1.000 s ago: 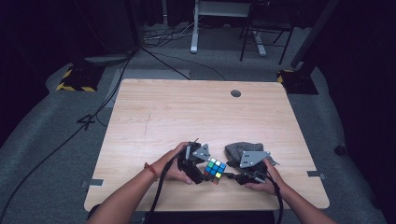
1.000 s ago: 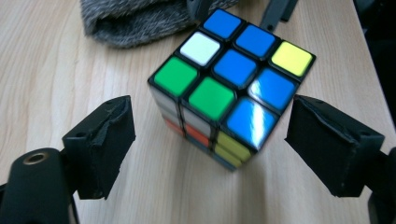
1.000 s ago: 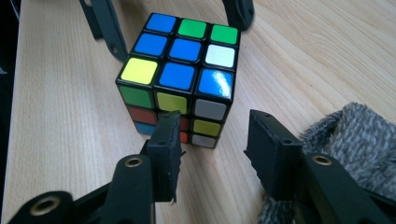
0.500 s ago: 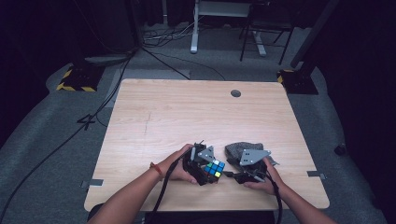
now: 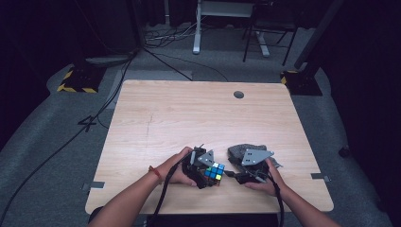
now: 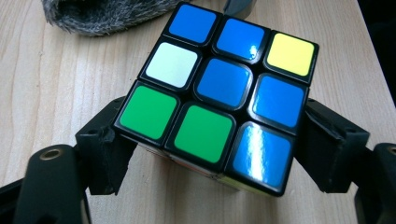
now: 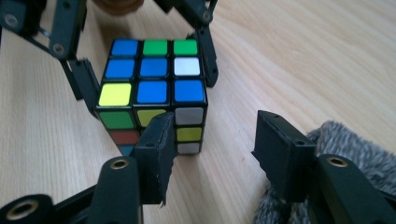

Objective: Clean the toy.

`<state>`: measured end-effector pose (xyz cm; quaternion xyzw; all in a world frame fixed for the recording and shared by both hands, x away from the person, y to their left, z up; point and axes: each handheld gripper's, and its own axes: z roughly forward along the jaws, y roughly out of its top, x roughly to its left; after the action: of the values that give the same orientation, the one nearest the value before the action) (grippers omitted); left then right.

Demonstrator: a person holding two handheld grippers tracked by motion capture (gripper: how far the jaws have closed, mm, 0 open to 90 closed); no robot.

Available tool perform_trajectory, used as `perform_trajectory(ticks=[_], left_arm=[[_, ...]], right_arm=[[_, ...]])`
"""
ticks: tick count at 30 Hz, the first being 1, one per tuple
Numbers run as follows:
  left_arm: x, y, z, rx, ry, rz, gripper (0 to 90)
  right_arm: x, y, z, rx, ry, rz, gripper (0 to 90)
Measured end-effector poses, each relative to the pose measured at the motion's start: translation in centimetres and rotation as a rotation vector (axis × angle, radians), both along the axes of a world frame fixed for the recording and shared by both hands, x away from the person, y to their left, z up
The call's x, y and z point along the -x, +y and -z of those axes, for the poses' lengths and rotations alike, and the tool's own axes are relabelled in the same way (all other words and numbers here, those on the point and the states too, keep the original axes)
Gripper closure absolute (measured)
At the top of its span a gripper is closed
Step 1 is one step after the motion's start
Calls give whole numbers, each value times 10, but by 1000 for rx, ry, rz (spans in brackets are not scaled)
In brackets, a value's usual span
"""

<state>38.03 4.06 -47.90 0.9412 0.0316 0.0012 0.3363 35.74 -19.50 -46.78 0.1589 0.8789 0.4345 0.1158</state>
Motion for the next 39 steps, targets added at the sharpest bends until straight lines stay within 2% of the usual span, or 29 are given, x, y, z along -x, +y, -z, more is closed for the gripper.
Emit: perform_trajectory(ticks=[3,4,6,10,14,17,19,26,29,34,35,36,39], left_arm=[[-1,1,0,8,-8,-1,261],[-1,2,1,17,-3,-2,280],[-3,6,0,20,-6,-2,293],[-3,8,1,29,-4,-11,318],[-3,6,1,26,-16,-6,322],[-3,5,1,30,-14,-7,322],[-3,4,1,29,-14,-11,315],[-5,-2,6,25,-4,-33,231],[-9,1,5,47,9,-48,163],[-10,4,3,55,20,-28,160],[-10,4,3,58,28,-8,184],[-9,3,3,50,23,3,264],[-6,2,2,27,0,12,282]], right_arm=[[0,2,-4,-28,-2,-12,485],[3,3,-7,-9,-19,-25,495],[4,3,-7,-5,-20,-27,503],[2,-4,0,9,13,-16,516],[-2,-3,6,61,7,-17,523],[-5,-5,6,44,12,-17,527],[-5,-6,5,31,14,-26,528],[-4,-2,5,33,16,-36,526],[-4,-2,8,35,30,-34,529],[-5,0,9,41,36,-37,530],[-5,0,9,44,33,-38,529],[-5,0,8,38,37,-37,529],[-6,2,9,40,35,-39,530]])
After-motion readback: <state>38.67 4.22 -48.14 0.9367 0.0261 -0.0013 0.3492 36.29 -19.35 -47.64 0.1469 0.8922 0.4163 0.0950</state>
